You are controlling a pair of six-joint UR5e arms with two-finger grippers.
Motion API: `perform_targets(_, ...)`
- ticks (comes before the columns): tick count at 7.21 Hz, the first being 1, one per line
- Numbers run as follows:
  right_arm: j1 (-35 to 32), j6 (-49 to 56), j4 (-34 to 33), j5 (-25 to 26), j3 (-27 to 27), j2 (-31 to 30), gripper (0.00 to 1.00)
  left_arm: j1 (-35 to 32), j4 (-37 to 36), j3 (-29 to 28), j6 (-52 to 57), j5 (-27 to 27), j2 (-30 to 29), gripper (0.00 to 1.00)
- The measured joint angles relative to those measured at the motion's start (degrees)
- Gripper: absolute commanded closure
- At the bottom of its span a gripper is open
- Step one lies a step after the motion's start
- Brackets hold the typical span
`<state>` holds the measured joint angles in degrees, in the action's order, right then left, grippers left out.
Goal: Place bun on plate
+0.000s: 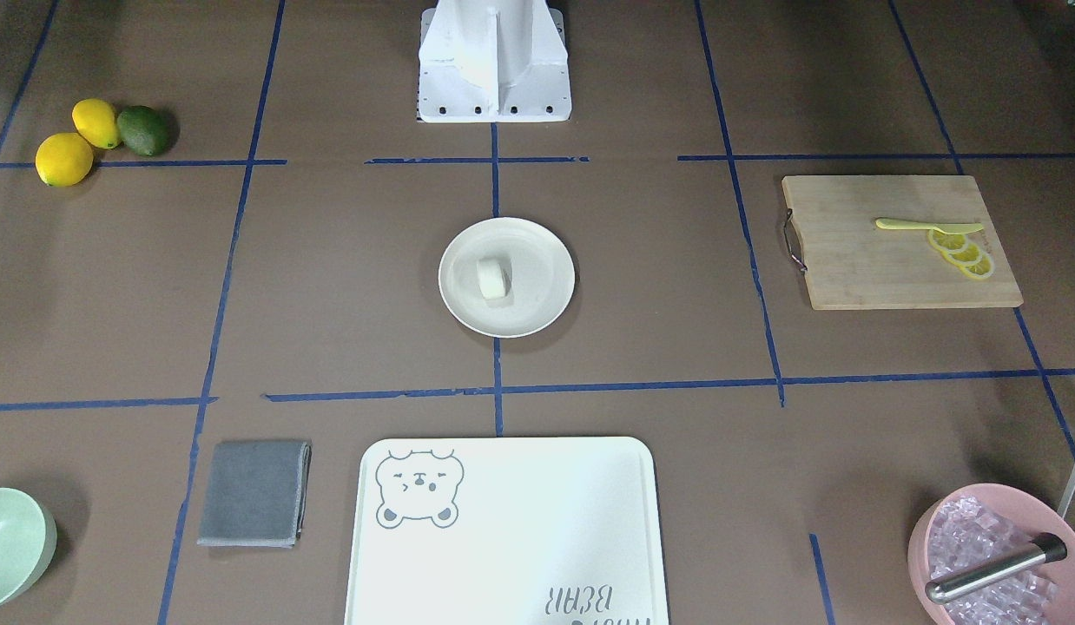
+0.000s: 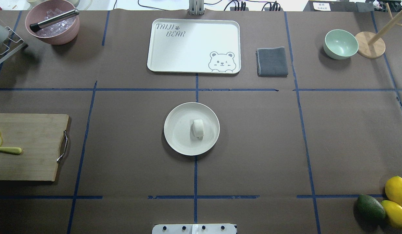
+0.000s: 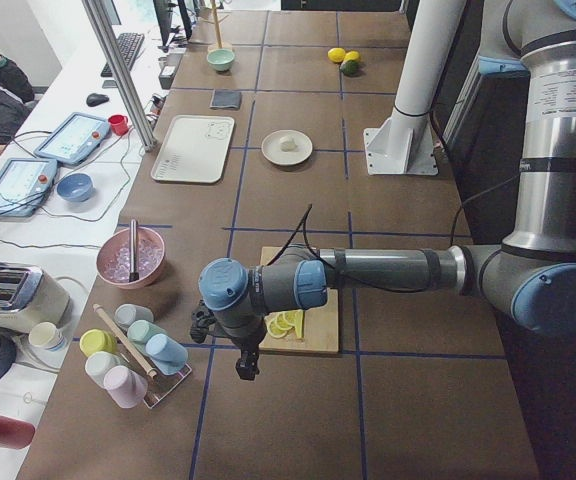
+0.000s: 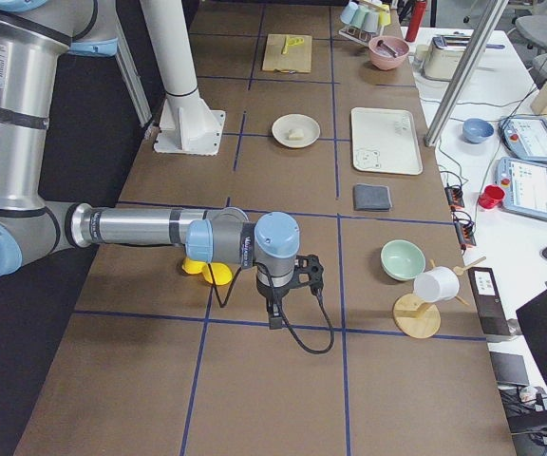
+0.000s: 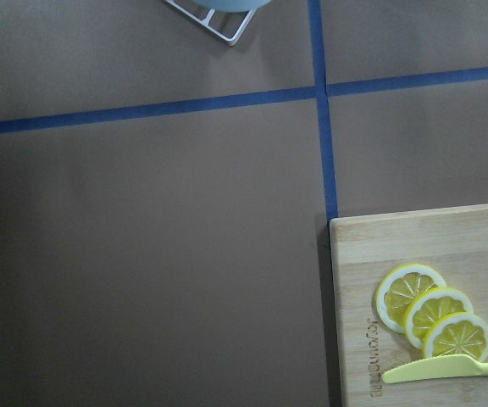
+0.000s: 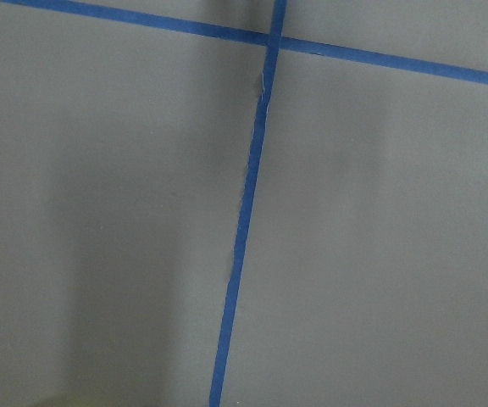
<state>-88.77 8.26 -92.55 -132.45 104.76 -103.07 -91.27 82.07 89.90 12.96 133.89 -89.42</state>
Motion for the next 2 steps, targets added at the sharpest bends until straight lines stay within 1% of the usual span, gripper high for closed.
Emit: perform_targets(2, 0.0, 0.0, 0.0, 0.0, 0.1, 0.0, 0.0, 0.1, 0.1, 0.3, -0.2, -0.1, -0.1, 0.0)
